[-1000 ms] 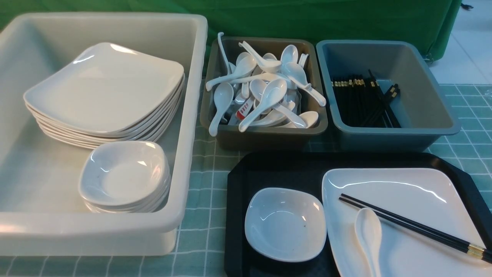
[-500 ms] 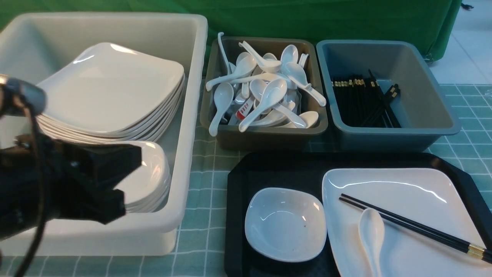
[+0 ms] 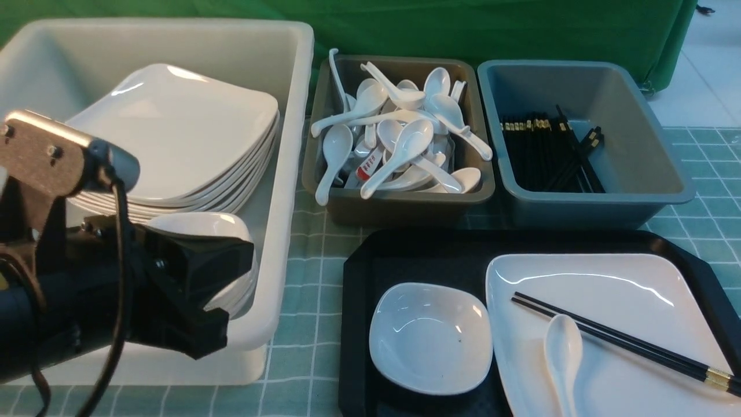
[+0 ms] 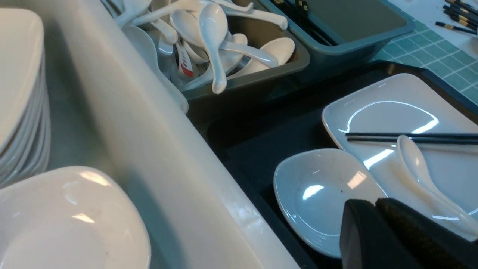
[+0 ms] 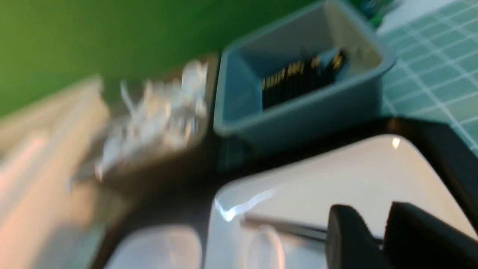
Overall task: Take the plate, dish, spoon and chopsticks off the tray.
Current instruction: Use the right arm to grab a pair of chopsticks from the plate
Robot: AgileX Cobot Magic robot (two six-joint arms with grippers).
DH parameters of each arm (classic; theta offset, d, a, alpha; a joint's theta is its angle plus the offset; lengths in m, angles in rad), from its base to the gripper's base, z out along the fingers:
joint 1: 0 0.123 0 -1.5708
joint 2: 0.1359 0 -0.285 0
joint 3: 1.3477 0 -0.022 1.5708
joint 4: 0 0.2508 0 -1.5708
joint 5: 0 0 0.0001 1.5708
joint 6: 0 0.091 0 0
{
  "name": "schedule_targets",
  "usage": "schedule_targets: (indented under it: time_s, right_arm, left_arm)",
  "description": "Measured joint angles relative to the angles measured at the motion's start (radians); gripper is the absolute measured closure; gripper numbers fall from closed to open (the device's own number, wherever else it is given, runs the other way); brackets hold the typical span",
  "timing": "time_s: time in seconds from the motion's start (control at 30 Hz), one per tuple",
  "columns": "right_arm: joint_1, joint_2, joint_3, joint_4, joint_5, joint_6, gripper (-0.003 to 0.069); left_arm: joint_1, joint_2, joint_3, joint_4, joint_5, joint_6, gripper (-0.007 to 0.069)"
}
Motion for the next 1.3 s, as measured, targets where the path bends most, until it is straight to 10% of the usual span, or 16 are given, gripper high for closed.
schedule_targets:
  time_s: [0.4, 0.83, 1.3]
  right_arm:
    - [0.106, 0.855, -0.516, -0.289, 0.573, -0.312, 0.0460]
    - [-0.085, 1.323, -0.679, -0.161, 0.507, -0.668, 0.0220]
    - [-0.096, 1.452, -0.695, -0.160, 0.408, -0.796, 0.0191]
  left_arm:
    - [0.000, -0.137, -0.005, -0.141, 0.175, 0.201, 0.0607]
    - [0.000, -0.325, -0.006, -0.221, 0.369, 0.265, 0.0607]
    - [0.000, -0.326, -0.006, -0.221, 0.369, 0.265, 0.0607]
